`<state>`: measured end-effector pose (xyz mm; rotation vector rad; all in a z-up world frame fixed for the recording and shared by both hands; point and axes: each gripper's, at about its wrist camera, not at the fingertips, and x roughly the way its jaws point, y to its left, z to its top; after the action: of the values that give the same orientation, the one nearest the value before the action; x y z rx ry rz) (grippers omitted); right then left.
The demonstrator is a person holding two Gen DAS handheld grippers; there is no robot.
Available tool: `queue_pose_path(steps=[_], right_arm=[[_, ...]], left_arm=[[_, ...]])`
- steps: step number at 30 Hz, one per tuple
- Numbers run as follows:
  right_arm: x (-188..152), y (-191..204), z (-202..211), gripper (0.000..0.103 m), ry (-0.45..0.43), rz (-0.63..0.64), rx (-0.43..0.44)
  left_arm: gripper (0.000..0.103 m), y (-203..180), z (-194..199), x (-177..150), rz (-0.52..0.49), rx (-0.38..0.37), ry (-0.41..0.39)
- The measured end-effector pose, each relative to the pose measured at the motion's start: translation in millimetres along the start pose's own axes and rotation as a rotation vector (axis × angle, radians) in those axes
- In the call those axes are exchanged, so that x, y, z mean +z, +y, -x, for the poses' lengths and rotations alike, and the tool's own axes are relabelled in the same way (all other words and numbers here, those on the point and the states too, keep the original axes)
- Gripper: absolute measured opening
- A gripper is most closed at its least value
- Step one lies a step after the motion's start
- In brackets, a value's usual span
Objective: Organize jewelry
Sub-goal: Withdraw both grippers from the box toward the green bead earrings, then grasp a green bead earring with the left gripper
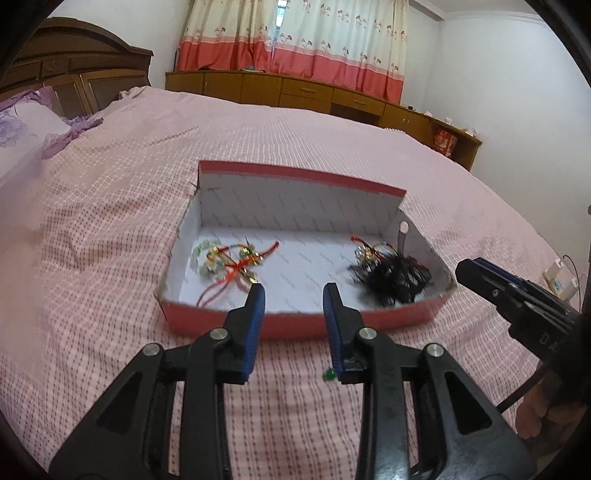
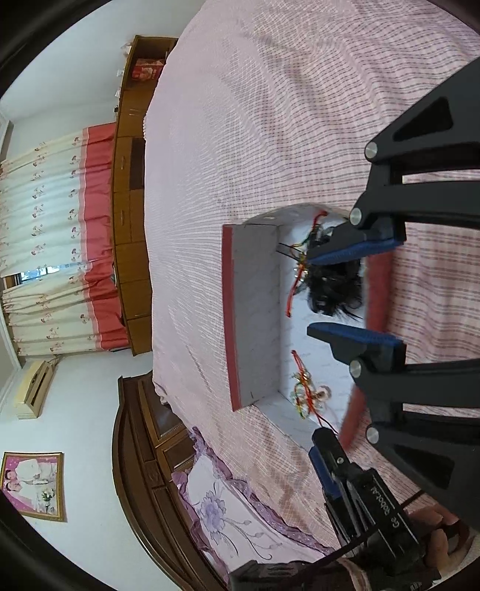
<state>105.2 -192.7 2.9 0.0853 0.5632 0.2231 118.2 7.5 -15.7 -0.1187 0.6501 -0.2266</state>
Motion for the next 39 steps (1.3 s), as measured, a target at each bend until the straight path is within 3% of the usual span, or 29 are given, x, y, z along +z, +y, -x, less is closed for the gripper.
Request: queue_pose_path(steps=[10,26,39], right_arm=[[-20.5,-2.5,23.2,0.036,0.040,0.008,0.007],[-36.8,-20.3,24.7,0.036,0.063,-0.043,0.008],[-42.1,-29.6,24.5,0.036,0.067,-0.075,0.013]], left_arm=[[0.025,-10.8,-10.3,-21.9,0.006,-0.052,0.089],[0.021,-26.0,-35.1,-41.8,-0.013,-0.070,0.182],[0.000,-29.8,-44.1,-48.3,-0.027,-0.070,0.208]])
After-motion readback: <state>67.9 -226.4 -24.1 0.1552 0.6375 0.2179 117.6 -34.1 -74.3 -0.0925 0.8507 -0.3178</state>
